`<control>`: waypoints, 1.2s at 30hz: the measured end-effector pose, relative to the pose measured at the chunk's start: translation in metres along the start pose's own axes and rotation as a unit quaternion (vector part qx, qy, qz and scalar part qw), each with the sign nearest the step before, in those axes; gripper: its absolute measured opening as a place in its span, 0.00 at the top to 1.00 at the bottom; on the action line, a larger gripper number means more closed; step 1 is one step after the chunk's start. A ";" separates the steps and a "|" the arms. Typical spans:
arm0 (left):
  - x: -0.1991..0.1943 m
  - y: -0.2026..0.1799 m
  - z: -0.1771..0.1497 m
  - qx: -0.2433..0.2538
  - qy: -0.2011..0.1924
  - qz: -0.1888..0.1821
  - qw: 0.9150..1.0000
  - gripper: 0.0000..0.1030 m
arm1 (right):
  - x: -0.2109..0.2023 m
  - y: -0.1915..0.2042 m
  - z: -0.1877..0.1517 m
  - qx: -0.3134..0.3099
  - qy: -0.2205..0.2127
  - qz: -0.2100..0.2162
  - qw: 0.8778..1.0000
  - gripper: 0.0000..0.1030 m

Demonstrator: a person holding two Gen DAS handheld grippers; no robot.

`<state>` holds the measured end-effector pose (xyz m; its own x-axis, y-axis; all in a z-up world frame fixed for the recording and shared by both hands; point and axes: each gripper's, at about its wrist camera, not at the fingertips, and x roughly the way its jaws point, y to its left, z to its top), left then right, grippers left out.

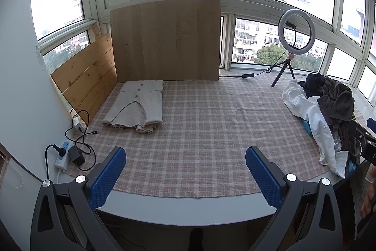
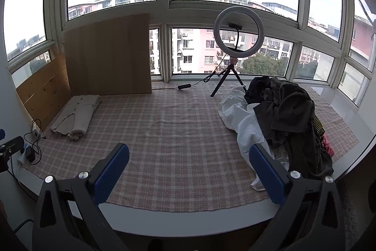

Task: Fold clothes
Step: 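Move both tools toward the clothes pile beside the ring light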

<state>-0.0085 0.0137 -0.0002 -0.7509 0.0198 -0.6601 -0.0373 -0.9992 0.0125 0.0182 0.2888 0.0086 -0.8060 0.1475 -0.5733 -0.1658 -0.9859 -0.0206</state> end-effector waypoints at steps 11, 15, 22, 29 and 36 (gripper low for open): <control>0.009 -0.027 0.015 0.030 -0.009 -0.027 0.999 0.01 | 0.006 -0.017 0.006 0.019 0.005 -0.022 1.000 0.00; 0.016 -0.038 0.023 0.042 -0.010 -0.040 0.998 0.01 | 0.008 -0.028 0.009 0.029 0.004 -0.036 0.999 0.00; 0.031 -0.063 0.039 0.069 -0.010 -0.064 0.996 0.01 | 0.015 -0.049 0.011 0.048 0.008 -0.067 0.997 0.00; 0.048 -0.090 0.059 0.092 -0.012 -0.125 0.988 0.01 | 0.020 -0.078 0.015 0.075 0.008 -0.109 0.991 0.00; 0.063 -0.112 0.082 0.103 -0.021 -0.194 0.975 0.01 | 0.030 -0.102 0.016 0.103 0.015 -0.156 0.982 0.00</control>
